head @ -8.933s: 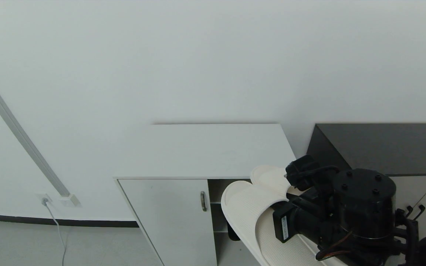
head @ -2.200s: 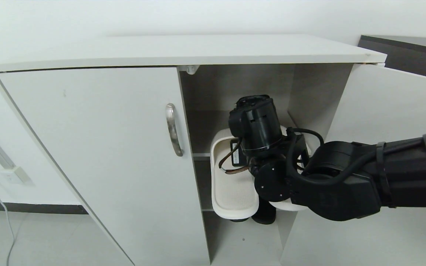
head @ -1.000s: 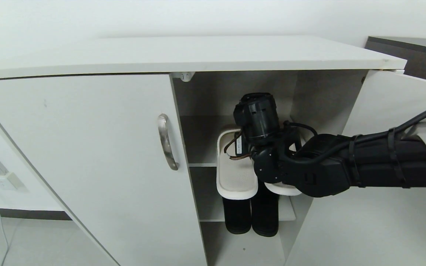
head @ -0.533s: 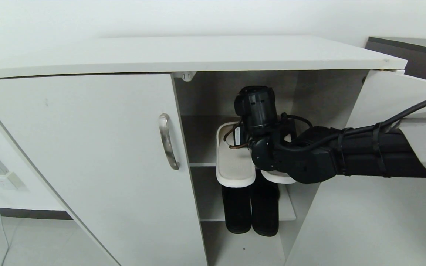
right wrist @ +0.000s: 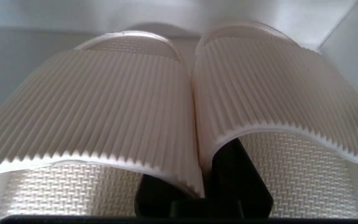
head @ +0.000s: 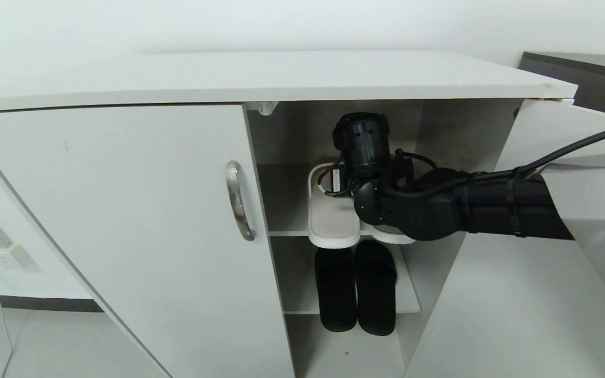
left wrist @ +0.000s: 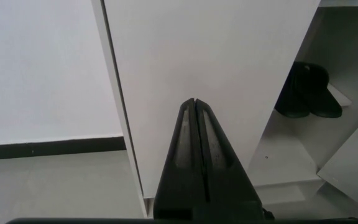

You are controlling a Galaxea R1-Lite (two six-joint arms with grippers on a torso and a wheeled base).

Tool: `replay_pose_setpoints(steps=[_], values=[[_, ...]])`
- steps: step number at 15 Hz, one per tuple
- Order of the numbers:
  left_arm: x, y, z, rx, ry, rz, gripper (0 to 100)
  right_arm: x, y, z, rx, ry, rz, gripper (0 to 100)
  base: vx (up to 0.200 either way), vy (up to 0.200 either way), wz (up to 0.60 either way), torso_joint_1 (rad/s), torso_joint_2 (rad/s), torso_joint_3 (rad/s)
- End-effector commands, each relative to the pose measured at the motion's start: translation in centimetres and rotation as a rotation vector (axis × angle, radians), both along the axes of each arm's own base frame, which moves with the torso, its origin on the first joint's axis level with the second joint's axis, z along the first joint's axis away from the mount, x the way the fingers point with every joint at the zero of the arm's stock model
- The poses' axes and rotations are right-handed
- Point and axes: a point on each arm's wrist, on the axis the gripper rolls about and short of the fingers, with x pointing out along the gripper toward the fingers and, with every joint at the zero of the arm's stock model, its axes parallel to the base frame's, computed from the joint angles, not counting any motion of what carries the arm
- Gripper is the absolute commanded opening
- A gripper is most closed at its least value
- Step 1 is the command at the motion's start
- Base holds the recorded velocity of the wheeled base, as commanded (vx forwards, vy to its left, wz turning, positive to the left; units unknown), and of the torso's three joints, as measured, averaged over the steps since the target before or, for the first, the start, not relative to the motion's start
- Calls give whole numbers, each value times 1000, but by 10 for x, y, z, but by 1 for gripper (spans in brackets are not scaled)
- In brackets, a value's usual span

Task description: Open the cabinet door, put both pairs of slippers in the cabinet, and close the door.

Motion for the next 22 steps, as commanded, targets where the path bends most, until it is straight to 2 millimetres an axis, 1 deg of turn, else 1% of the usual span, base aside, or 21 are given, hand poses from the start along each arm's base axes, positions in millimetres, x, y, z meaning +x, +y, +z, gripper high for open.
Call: replay_pose_setpoints(steps=[1,8,9,17,18,20,22], values=[[0,0,0,0,0,0,0,5,0,-1,4,-3,-8,0,0,0,0,0,0,0],[0,0,0,0,0,0,0,9,2,-7,-6,7,-11,0,0,0,0,0,0,0],[0,0,0,0,0,0,0,9,3,-8,-8,9,-10,100,0,0,0,0,0,0],[0,0,0,0,0,0,0,4,3,-14,-28,32,-5,100,0,0,0,0,0,0],[0,0,0,0,0,0,0,0,2,-16,-37,43,-4,100,0,0,0,0,0,0],[0,0,0,0,0,0,0,-9,0,-15,-43,53,4,100,0,0,0,0,0,0],[0,0,0,0,0,-2,0,-20,-7,-8,-45,53,9,100,0,0,0,0,0,0]])
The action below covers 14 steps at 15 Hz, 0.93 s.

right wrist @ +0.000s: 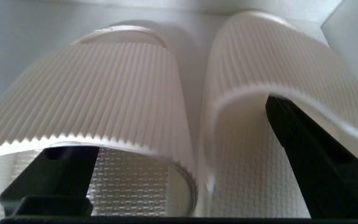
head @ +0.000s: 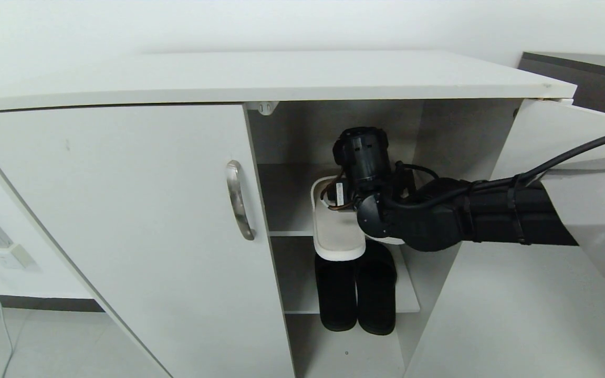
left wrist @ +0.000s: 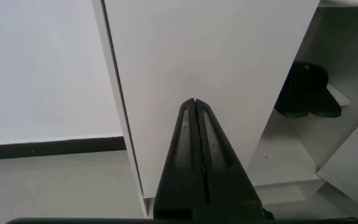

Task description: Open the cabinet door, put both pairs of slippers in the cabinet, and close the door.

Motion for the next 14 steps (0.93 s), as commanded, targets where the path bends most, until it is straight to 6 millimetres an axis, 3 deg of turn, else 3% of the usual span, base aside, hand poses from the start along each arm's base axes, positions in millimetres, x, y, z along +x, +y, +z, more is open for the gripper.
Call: replay_pose_setpoints(steps=[1,2,7,14], values=[[0,0,0,0,0,1,0,-16,-8,16,15,-14,13,100,0,0,0,0,0,0],[0,0,0,0,0,-1,0,-18,-9,17,17,-16,15,100,0,0,0,0,0,0],[0,0,0,0,0,-1,0,-64,-18,20,15,-15,83,100,0,0,0,0,0,0],[0,0,0,1,0,-1,0,-117,-39,11,80,-53,173,100,0,0,0,0,0,0]])
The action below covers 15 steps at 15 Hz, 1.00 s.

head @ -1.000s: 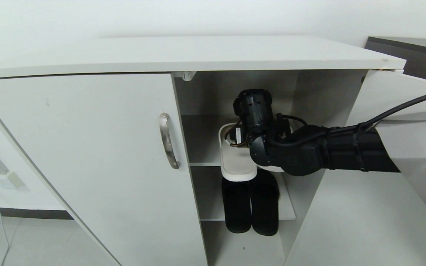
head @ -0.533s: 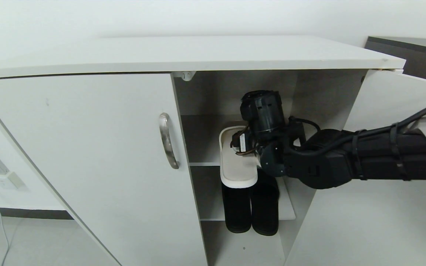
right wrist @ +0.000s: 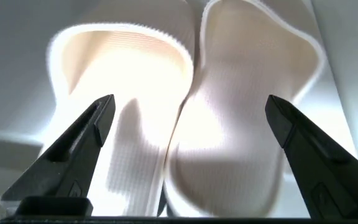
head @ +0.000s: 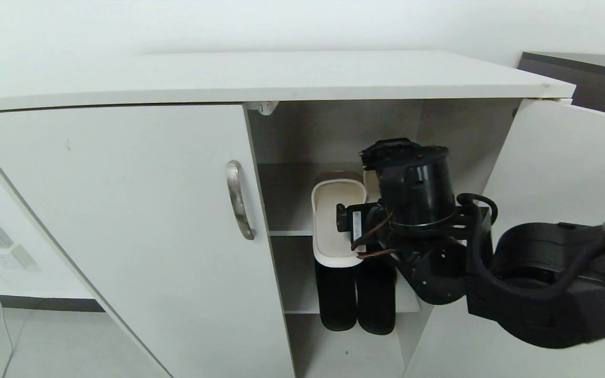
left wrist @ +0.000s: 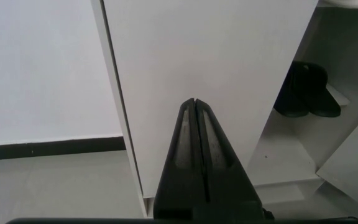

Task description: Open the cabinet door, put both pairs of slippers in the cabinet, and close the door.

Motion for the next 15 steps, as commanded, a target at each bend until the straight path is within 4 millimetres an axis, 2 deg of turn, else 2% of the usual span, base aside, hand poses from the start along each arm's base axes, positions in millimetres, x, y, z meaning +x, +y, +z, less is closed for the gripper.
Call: replay_pose_setpoints(steps=[1,4,5,14,15], values=[[0,0,0,-2,0,1,0,-20,-12,3,34,-24,42,100,0,0,0,0,0,0],[0,0,0,0,0,1,0,-30,-13,1,52,-38,67,100,0,0,0,0,0,0],[0,0,0,-2,0,1,0,-32,-12,1,49,-39,73,0,0,0,0,0,0,0],[0,0,0,0,0,1,0,-40,-7,1,43,-38,96,0,0,0,0,0,0,0],[0,0,0,0,0,1,0,-41,-7,0,39,-36,101,0,-200,0,0,2,-2,2]])
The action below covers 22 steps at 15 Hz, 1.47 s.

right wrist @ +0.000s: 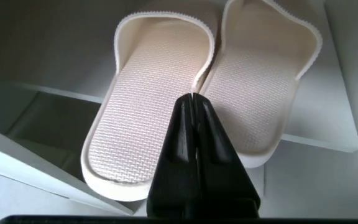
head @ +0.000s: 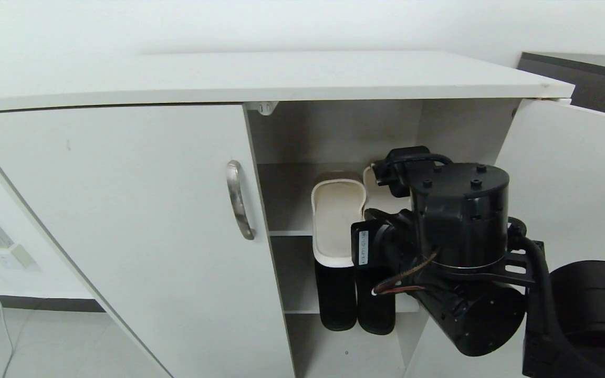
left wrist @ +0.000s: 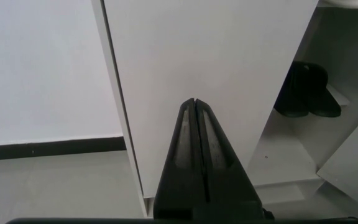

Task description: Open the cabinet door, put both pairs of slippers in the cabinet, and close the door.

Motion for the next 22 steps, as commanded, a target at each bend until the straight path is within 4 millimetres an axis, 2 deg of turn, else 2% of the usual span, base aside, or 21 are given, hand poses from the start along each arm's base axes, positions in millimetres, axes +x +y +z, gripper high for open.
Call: replay_pose_setpoints(steps=[1,10,16,18,22], values=[[0,0,0,0,0,1,0,-2,1,-1,-3,1,6,0,-200,0,0,2,2,-2],[0,0,0,-2,0,1,0,-1,2,-3,-9,5,5,0,-200,0,0,1,2,4],[0,0,0,-2,0,1,0,0,1,-17,-42,35,22,0,-200,0,0,6,2,1],[0,0,0,-2,-2,1,0,4,-3,-27,-70,59,26,0,-200,0,0,2,-2,2],[0,0,0,-2,0,1,0,7,-7,-29,-72,69,29,0,-200,0,0,1,2,0]])
